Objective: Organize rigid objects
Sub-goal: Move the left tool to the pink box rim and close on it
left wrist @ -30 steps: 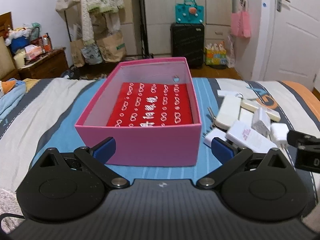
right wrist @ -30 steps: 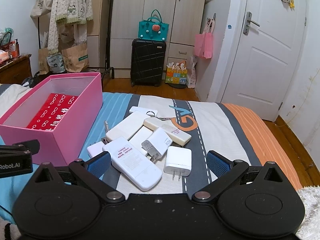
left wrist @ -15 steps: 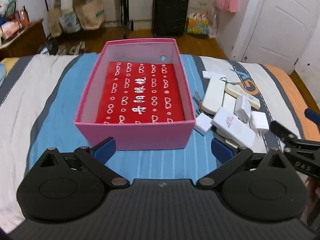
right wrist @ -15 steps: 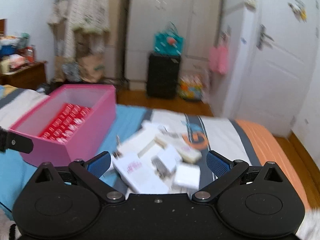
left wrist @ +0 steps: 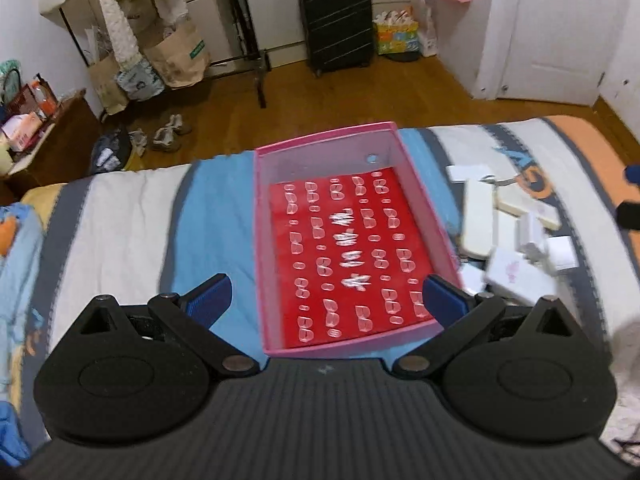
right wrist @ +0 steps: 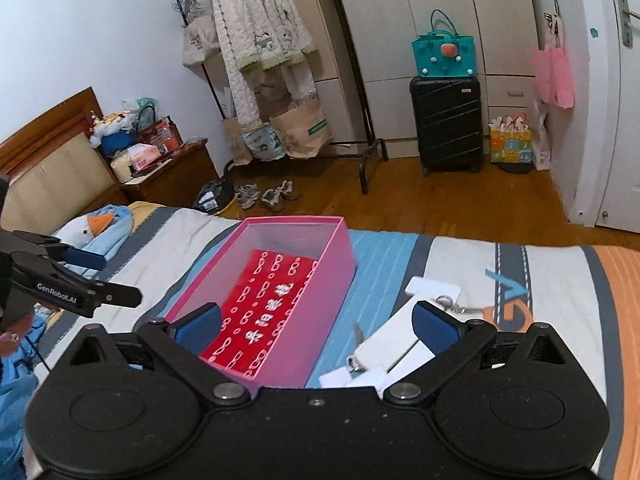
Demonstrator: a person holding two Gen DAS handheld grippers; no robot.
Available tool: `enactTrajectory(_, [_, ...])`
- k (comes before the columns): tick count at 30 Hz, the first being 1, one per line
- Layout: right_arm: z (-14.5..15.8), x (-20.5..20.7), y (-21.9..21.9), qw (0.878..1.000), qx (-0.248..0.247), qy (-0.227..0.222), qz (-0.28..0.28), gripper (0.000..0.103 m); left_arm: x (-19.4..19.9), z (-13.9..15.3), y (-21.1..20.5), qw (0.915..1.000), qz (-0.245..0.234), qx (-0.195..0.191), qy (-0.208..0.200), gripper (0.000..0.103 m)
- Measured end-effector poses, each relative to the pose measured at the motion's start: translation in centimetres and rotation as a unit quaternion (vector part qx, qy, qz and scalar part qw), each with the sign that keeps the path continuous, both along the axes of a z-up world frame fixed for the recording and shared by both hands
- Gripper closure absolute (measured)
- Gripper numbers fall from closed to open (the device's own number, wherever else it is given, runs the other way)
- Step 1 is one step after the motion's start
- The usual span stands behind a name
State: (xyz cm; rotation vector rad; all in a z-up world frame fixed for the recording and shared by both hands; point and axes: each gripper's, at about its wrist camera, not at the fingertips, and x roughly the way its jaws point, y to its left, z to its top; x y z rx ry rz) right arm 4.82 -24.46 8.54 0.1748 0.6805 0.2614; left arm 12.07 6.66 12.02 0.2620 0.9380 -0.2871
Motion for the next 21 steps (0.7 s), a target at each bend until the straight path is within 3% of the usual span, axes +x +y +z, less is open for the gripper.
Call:
enactTrajectory(9, [-3.0,6.0,0.0,0.996,0.045,0.072,-0.002,0.006,5.7,-4.6,1.4,0.9994,0.028,-0.011,0.018,0.005])
enactTrajectory(15, [-6.5,8.1,-0.4,0.993,0.053,0.104,-0.024,0.015,9.6,-8.1,1.6,0.9974,0.067,0.012,0.021,0.007])
enactTrajectory(21, [-10.7,9.8,-1.7,0.989,0.063,0.128,-0.050,0.024,12.8,-10.7,2.9,0.9933,0.103,-0.028,0.043,0.007])
